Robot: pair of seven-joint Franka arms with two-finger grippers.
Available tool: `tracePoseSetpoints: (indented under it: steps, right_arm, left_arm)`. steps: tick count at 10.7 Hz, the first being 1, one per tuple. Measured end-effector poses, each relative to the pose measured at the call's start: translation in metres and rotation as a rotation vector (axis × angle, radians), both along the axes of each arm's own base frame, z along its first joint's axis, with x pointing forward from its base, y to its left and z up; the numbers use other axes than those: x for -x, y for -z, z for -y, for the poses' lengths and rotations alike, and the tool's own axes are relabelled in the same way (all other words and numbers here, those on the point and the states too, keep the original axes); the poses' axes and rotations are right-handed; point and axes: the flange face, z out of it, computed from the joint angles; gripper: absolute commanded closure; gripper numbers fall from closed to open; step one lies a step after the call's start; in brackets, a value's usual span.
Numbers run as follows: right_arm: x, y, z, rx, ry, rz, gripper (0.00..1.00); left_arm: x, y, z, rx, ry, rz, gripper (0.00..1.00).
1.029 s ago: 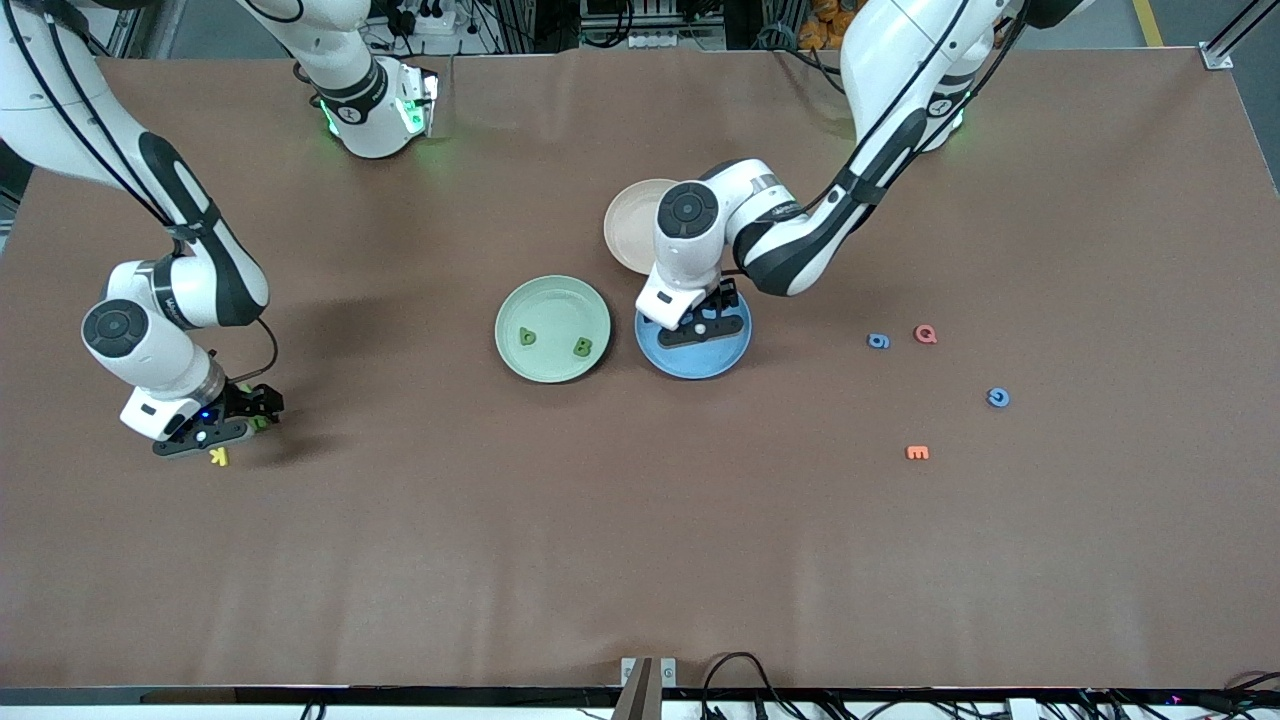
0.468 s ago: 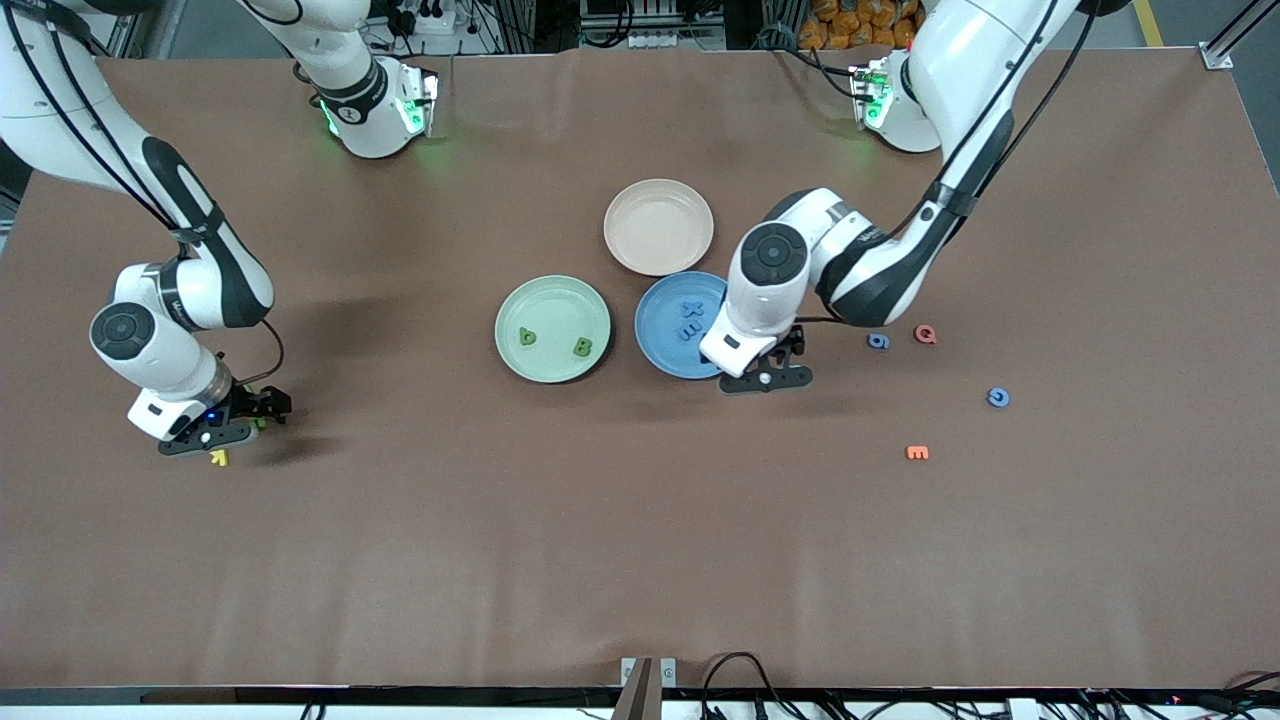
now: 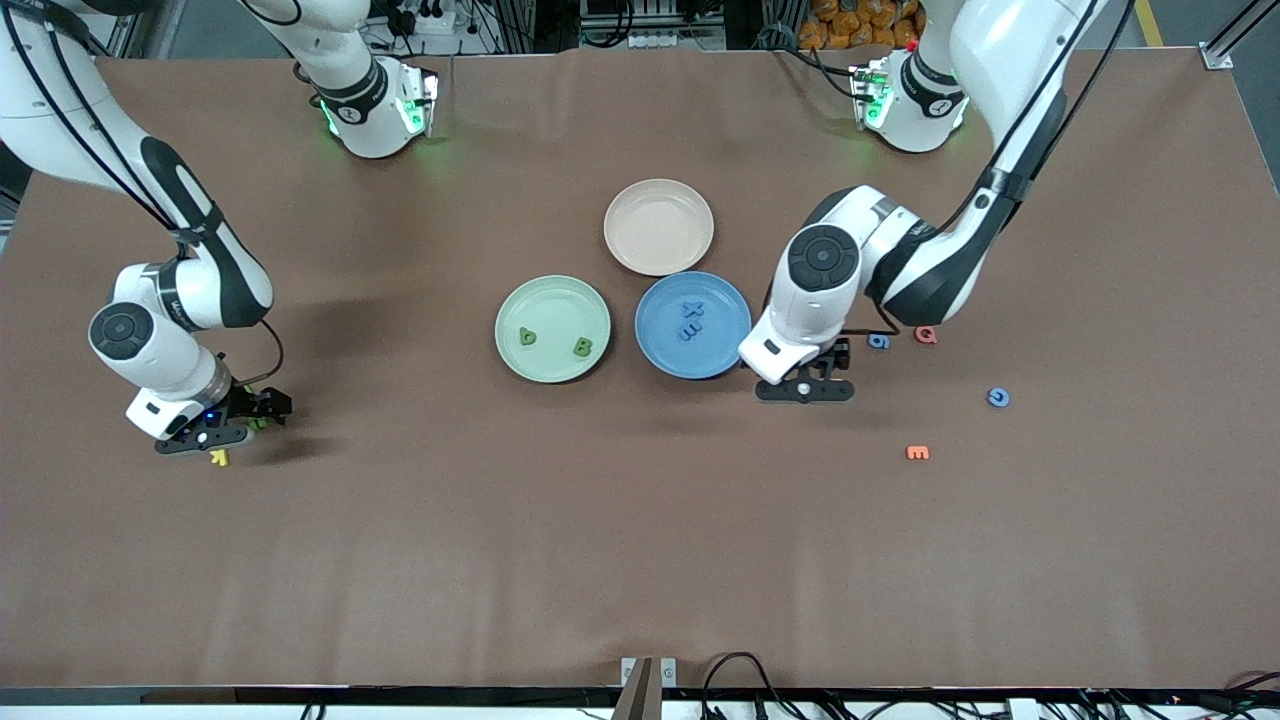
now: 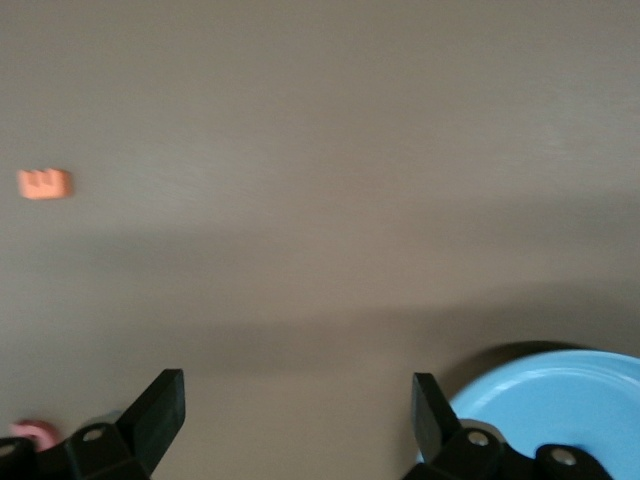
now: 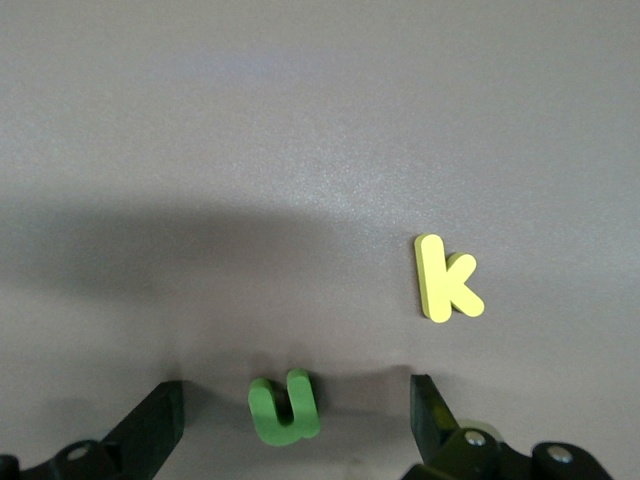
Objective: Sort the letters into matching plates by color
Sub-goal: 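Grasp the green u with the right gripper while the left gripper returns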
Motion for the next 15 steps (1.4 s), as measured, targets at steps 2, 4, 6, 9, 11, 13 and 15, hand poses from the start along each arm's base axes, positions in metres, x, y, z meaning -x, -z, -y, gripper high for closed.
tracePoseSetpoints:
  steps: [2, 4, 6, 9, 11, 13, 15]
  right_arm:
    - [0.000, 0.000, 0.000, -0.004, 0.003, 0.001, 0.00]
    - [0.000, -0.001, 0.002, -0.007, 0.007, 0.003, 0.08]
    - [0.000, -0.002, 0.004, -0.012, 0.012, 0.007, 0.30]
    - [-0.001, -0.004, 0.006, -0.015, 0.017, 0.012, 0.39]
    - [-0.001, -0.005, 0.008, -0.020, 0.023, 0.015, 0.42]
    - [0.000, -0.005, 0.014, -0.023, 0.036, 0.017, 0.43]
    - [0.000, -0.007, 0.017, -0.029, 0.042, 0.021, 0.51]
  left_arm:
    - [-0.009, -0.007, -0.032, -0.031, 0.018, 0.014, 0.00]
    - [-0.015, -0.011, -0.060, -0.042, 0.031, 0.010, 0.00]
    - [-0.017, -0.014, -0.079, -0.015, 0.011, 0.036, 0.00]
    - [-0.010, -0.007, -0.122, 0.072, -0.038, 0.076, 0.00]
    - [-0.010, -0.007, -0.152, 0.106, -0.071, 0.081, 0.00]
    - [-0.013, -0.005, -0.180, 0.105, -0.039, 0.069, 0.00]
    - [-0.014, 0.000, -0.209, 0.092, 0.024, 0.054, 0.00]
